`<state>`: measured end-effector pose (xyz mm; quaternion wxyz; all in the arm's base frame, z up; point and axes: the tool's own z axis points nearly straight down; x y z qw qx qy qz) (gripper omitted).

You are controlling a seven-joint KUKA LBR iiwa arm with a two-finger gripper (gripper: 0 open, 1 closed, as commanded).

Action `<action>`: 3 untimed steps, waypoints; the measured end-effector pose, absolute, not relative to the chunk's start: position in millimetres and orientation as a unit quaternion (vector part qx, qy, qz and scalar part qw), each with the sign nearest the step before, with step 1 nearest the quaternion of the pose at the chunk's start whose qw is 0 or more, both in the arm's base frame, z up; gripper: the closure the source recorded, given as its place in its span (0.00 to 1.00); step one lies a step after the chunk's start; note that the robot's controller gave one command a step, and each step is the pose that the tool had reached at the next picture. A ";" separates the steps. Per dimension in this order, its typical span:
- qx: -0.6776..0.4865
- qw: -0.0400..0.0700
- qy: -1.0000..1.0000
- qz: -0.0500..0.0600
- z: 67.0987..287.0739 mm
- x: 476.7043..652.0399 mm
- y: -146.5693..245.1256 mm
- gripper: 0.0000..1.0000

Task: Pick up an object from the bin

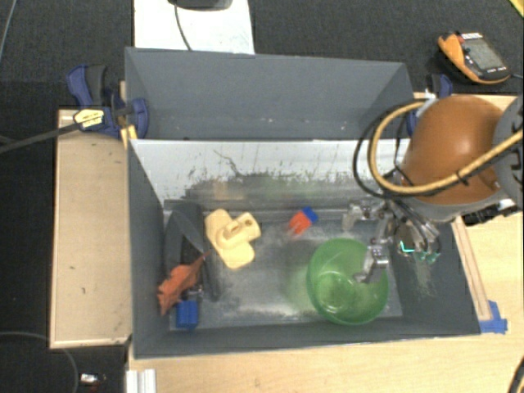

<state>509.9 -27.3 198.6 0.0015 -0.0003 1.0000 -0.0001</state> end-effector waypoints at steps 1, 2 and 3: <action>0.000 0.002 1.000 0.000 198.6 509.9 -27.3 1.00; -0.001 0.002 1.000 0.000 198.6 509.9 -27.3 1.00; -0.029 0.002 1.000 -0.001 196.8 507.7 -24.1 1.00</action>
Offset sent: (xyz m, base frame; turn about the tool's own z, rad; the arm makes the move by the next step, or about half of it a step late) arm 0.0000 0.0000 0.0000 0.0000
